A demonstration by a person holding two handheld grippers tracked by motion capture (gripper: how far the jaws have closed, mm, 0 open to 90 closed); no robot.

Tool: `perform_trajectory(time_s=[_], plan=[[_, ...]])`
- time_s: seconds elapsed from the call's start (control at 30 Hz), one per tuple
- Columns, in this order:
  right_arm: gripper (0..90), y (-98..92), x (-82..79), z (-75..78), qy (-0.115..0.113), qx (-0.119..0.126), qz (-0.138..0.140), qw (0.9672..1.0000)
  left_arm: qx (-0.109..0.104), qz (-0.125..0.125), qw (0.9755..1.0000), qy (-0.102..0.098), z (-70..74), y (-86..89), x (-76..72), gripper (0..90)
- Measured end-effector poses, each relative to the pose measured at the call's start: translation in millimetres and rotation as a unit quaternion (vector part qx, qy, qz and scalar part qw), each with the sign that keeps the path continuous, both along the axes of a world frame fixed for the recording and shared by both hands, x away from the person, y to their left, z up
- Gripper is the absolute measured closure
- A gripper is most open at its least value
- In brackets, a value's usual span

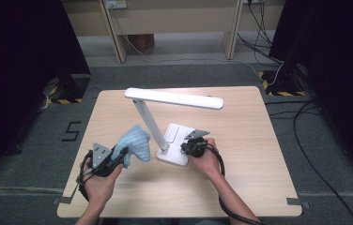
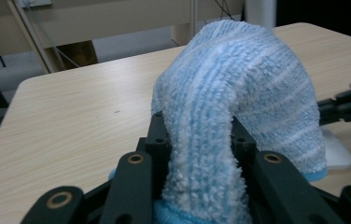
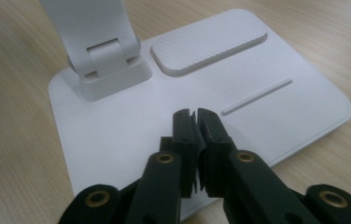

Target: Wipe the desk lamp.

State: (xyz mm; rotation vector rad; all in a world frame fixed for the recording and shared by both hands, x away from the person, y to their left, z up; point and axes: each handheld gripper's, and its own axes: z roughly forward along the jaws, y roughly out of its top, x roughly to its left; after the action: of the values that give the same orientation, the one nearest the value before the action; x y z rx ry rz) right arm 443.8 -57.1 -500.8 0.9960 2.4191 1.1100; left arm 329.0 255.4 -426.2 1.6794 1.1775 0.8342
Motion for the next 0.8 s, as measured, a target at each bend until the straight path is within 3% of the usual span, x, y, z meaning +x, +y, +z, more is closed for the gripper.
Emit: perform_trajectory(time_s=[0.13, 0.37, 0.8], plan=[[90.0, 4.7, -0.7, -0.2, 0.011, -0.001, 0.011, 0.9999, -0.002, 0.011, 0.9999, 0.002, 2.9, 7.7, 13.0, 68.8], [90.0, 4.0, 1.8, -0.1, 0.018, 0.002, 0.017, 0.9997, -0.009, 0.014, 0.9999, 0.001, 9.9, 6.7, 33.5, 68.9], [90.0, 5.4, -0.1, -0.9, 0.014, 0.001, 0.012, 0.9998, -0.002, 0.019, 0.9994, -0.029, 50.3, -9.3, 71.0, 69.0]])
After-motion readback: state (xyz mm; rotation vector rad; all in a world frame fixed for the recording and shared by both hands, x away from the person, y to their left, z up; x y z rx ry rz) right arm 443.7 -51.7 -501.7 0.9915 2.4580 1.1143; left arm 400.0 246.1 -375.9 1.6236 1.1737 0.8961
